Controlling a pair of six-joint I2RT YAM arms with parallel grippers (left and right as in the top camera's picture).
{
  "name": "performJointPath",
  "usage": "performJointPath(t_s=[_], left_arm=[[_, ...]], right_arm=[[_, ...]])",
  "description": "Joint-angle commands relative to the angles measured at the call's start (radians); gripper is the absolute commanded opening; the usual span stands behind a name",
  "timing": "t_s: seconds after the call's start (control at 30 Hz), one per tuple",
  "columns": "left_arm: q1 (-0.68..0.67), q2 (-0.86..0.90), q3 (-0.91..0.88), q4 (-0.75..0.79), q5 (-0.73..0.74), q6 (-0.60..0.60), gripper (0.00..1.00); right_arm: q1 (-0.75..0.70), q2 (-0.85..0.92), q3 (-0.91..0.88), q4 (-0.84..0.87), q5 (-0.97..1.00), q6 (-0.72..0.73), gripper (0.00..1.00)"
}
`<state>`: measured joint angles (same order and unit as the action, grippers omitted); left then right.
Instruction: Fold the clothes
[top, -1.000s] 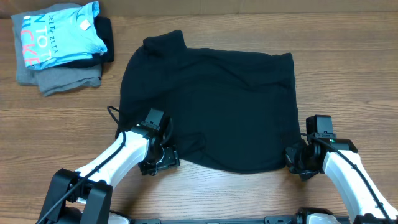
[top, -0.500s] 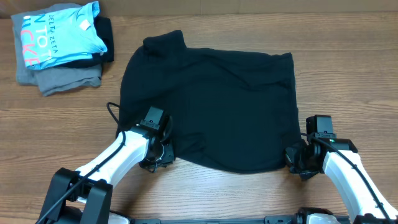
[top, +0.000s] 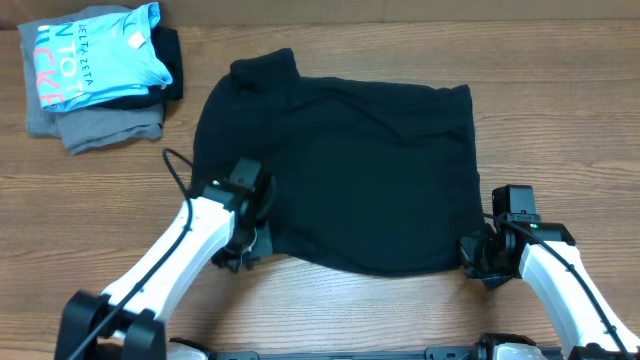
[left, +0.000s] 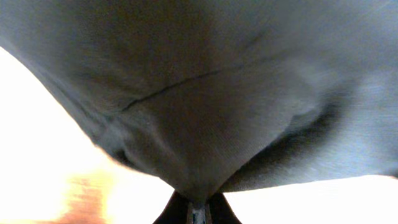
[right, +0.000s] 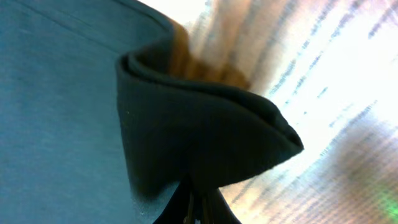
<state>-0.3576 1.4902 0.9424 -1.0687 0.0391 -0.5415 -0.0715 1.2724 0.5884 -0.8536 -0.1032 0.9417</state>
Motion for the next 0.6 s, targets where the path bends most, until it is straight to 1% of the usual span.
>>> performJointPath(t_s=[0.0,0.1,0.3,0.37,0.47,0.57], left_arm=[[0.007,-0.033,0.093,0.043,-0.057,0.037,0.04],[0.007,-0.032,0.098,0.138,-0.058,0.058,0.04],[0.013,0.019,0.098,0.329,-0.068,0.116,0.04],[0.013,0.051,0.098,0.389,-0.12,0.116,0.04],[0.016,0.105,0.098,0.468,-0.244,0.116,0.04],[0.043,0.158,0.098,0.513,-0.284,0.117,0.08]], right_arm=[[-0.003,-0.014,0.046,0.036,-0.006,-0.002,0.04],[-0.003,-0.014,0.047,0.082,-0.045,0.006,0.04],[-0.003,-0.014,0.047,0.153,-0.047,0.033,0.04],[-0.003,-0.013,0.047,0.181,-0.044,0.047,0.04],[-0.003,-0.013,0.047,0.219,-0.003,0.089,0.04],[-0.003,-0.005,0.047,0.262,0.037,0.089,0.04]])
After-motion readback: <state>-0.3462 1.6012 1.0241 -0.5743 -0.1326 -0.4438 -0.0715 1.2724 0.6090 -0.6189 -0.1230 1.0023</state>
